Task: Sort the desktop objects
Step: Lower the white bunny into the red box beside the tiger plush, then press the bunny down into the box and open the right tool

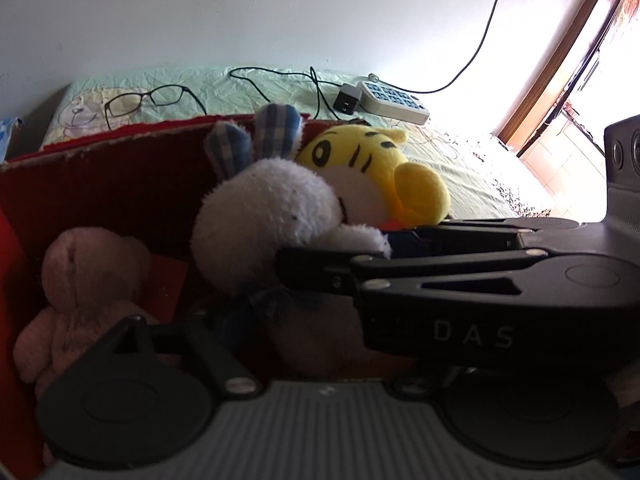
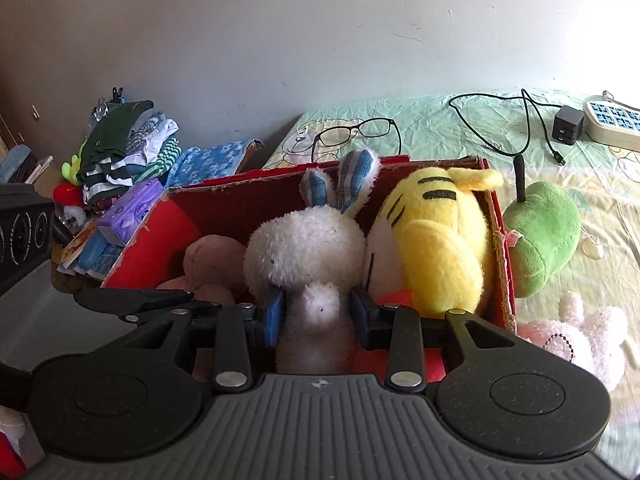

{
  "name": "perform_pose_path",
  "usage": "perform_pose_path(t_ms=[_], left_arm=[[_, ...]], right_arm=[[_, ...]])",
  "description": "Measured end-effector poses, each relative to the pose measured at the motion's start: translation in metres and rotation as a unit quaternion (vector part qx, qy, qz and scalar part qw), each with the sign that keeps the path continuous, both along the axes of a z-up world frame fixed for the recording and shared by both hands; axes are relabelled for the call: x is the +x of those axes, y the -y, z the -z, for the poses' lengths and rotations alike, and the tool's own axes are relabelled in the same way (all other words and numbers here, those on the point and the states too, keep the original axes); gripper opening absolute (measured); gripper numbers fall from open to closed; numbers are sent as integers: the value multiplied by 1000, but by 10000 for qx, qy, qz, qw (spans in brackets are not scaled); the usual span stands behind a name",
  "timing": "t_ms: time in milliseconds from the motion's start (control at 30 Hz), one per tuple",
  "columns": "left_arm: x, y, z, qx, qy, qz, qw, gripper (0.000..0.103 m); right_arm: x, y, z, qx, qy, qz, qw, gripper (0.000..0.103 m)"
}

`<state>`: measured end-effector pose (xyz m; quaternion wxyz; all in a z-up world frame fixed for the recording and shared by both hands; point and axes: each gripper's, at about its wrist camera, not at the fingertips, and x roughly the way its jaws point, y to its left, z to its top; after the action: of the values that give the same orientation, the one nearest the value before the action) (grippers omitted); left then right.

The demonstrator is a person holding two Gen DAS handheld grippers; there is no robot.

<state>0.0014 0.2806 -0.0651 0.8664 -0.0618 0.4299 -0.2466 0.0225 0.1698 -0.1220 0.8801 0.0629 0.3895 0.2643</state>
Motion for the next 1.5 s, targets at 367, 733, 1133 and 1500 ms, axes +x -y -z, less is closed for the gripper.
perform_pose_path(t_ms=[367, 733, 1133, 1500], left_arm=[[3, 3, -2, 160, -122, 91, 9998, 83], [0, 6, -4, 321, 4, 144, 9994, 84], [2, 2, -5, 63, -86, 134, 9999, 86], [3, 5, -6, 196, -107, 177, 9996, 86]], right_arm=[[3, 2, 5, 152, -72, 82, 9998, 38], [1, 6, 8, 275, 5, 97, 9996, 38], [-3, 19, -1, 738, 77, 160, 9971, 47], [0, 19, 4, 690, 63, 270, 9972, 34]])
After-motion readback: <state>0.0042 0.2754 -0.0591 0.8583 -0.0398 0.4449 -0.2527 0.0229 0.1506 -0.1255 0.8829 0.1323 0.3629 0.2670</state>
